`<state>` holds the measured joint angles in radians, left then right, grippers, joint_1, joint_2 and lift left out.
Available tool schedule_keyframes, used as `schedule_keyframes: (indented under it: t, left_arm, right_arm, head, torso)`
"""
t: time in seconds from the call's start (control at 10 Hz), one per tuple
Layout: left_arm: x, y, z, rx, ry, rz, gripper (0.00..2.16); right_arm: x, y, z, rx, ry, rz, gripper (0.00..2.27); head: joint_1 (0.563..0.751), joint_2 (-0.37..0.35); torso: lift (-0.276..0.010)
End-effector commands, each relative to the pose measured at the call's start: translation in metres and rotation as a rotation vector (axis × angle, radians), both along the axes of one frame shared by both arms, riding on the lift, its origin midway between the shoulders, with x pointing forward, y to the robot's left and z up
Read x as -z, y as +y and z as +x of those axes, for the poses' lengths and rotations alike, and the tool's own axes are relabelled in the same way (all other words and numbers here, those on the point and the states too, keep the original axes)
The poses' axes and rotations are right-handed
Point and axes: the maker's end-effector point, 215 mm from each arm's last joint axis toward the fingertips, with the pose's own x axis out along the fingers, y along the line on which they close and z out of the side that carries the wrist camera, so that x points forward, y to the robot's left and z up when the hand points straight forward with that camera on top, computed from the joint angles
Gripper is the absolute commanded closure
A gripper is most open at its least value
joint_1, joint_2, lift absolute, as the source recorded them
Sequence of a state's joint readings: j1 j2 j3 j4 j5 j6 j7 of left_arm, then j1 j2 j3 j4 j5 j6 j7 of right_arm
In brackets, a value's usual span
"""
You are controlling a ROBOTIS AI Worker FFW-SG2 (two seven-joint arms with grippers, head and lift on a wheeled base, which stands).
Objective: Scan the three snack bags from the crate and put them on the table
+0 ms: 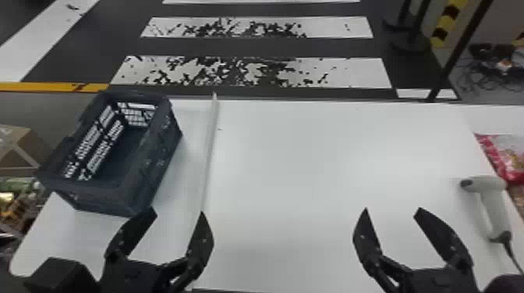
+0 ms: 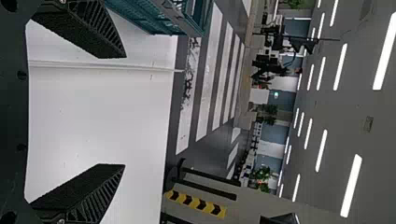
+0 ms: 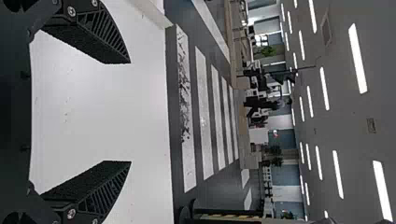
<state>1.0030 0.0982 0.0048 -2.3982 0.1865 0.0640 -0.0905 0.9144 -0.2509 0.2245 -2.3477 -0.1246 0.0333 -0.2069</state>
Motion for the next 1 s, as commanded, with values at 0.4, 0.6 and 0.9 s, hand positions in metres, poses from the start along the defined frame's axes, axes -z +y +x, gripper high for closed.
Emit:
schedule_keyframes:
  t: [0.4,0.6,0.9]
  left_arm:
    - [-0.001,0.001,-0.024,0.022,0.029,0.023,0.03]
    - [0.001,0.007,-0.024,0.018,0.032,0.025,0.03]
    - [0.009,0.017,-0.027,0.014,0.045,0.018,0.03]
  right_arm:
    - [0.005,-0.059,0.003,0.079,0.018,-0.035,0.13]
    - [0.005,-0.064,0.004,0.087,0.021,-0.037,0.13]
    - [0.01,-0.064,0.002,0.082,0.037,-0.04,0.13]
  head:
    - [0.695,0.038]
    - [0.695,-0.014]
    - [0.695,-0.016]
  torso:
    - [-0.094]
    - [-0.094]
    - [-0.094]
